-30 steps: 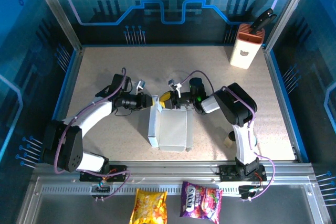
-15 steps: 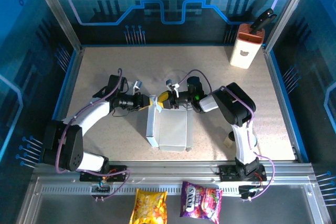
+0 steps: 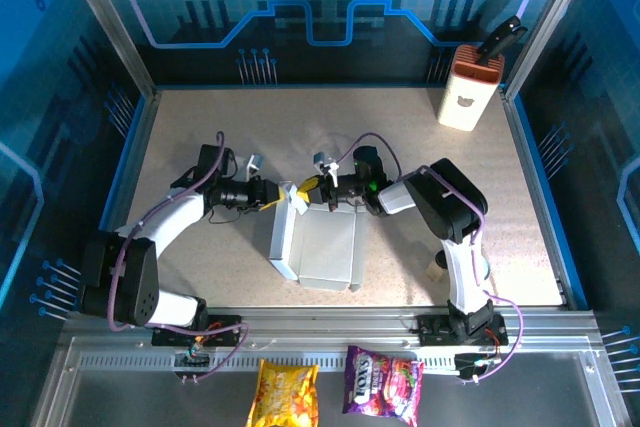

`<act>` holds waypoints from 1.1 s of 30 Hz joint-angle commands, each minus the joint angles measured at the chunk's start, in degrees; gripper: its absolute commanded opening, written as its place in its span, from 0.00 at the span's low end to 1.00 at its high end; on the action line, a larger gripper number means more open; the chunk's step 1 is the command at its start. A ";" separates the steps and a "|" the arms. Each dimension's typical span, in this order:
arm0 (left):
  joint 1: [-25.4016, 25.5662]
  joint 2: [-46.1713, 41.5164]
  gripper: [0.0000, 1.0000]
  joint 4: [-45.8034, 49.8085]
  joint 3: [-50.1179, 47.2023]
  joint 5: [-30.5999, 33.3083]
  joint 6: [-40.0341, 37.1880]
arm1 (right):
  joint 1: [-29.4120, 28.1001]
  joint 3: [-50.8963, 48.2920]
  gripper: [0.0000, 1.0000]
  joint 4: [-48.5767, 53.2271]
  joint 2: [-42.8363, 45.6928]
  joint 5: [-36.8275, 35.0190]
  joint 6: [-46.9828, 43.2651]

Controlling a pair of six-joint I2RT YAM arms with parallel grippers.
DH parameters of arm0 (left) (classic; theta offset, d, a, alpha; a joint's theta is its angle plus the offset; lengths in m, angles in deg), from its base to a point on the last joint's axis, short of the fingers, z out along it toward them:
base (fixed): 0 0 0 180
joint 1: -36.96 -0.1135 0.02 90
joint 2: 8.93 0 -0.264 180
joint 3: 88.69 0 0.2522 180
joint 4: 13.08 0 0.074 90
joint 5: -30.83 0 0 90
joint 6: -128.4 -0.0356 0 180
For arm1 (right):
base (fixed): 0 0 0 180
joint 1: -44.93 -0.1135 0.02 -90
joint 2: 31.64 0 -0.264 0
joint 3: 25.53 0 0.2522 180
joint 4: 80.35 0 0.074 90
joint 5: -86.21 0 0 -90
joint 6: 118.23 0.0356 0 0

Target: Fold the paper box

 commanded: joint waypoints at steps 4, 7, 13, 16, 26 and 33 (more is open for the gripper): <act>-0.69 -1.40 0.35 0.20 -1.99 1.13 1.30 | -2.70 -2.69 0.00 9.33 5.89 -7.82 -4.35; -1.03 -2.94 0.41 -0.45 -2.23 0.93 2.38 | -2.88 -3.39 0.00 13.72 8.31 -11.60 -5.97; -1.10 -4.55 0.53 -1.05 -2.49 0.92 3.43 | -4.05 -3.36 0.00 21.03 11.38 -14.72 -8.98; -1.18 -3.44 0.48 -1.57 -2.91 1.02 3.49 | -4.80 -2.91 0.00 21.67 11.26 -13.43 -9.55; -1.21 -0.68 0.35 -2.64 -3.31 0.36 2.39 | -5.43 -0.88 0.07 22.62 10.07 -12.18 -10.57; -1.19 1.50 0.34 -4.36 -2.81 -3.56 1.45 | -5.43 0.47 0.22 24.10 9.68 -17.07 -11.73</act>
